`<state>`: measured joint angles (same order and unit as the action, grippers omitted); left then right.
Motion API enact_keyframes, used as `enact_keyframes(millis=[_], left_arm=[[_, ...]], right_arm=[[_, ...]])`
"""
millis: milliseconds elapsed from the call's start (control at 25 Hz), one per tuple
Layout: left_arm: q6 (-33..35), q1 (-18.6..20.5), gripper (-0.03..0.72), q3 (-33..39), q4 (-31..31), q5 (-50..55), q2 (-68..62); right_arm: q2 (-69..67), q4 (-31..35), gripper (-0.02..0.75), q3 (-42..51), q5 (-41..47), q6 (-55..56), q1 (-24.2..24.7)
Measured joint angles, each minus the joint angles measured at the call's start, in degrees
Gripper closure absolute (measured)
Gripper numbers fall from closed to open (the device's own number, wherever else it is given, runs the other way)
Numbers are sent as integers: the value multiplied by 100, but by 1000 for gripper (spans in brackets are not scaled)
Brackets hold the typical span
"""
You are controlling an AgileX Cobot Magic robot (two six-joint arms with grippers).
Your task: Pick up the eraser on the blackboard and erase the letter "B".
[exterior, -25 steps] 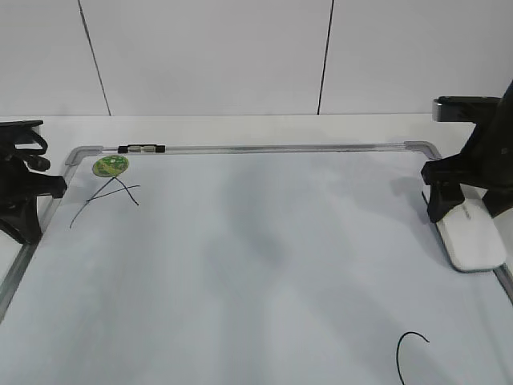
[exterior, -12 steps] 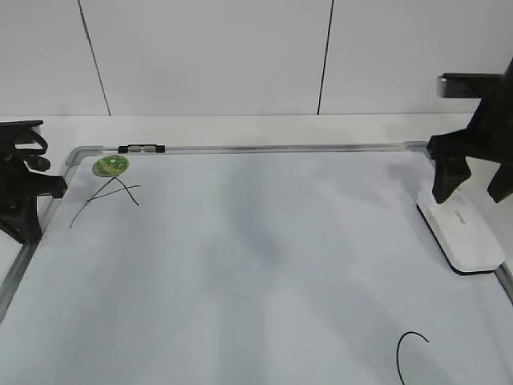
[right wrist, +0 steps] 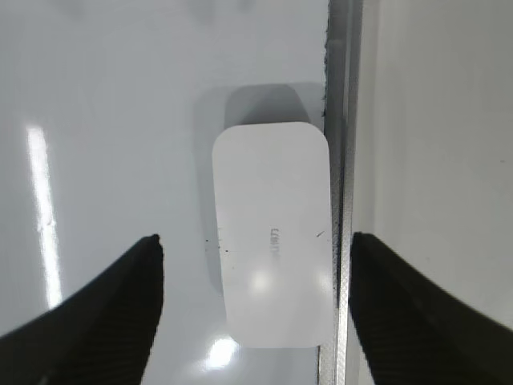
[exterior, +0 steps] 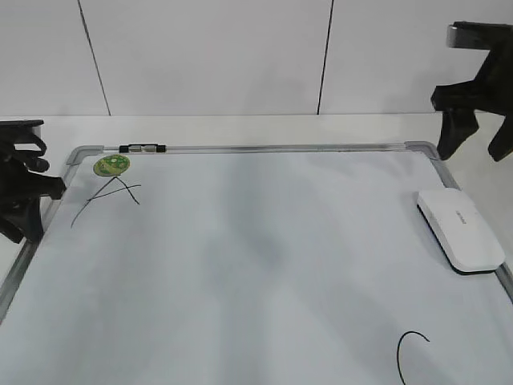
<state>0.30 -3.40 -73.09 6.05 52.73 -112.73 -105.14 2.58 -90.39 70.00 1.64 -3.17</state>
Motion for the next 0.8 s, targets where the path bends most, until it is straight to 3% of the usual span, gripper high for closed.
enact_keyframes(millis=[480, 800], left_arm=[[0, 0, 456, 61, 104, -112, 868], [0, 0, 455, 69, 130, 829, 2036]], right_arm=[[1009, 299, 185, 26, 23, 13, 0], [2631, 394, 185, 1028, 67, 16, 0]])
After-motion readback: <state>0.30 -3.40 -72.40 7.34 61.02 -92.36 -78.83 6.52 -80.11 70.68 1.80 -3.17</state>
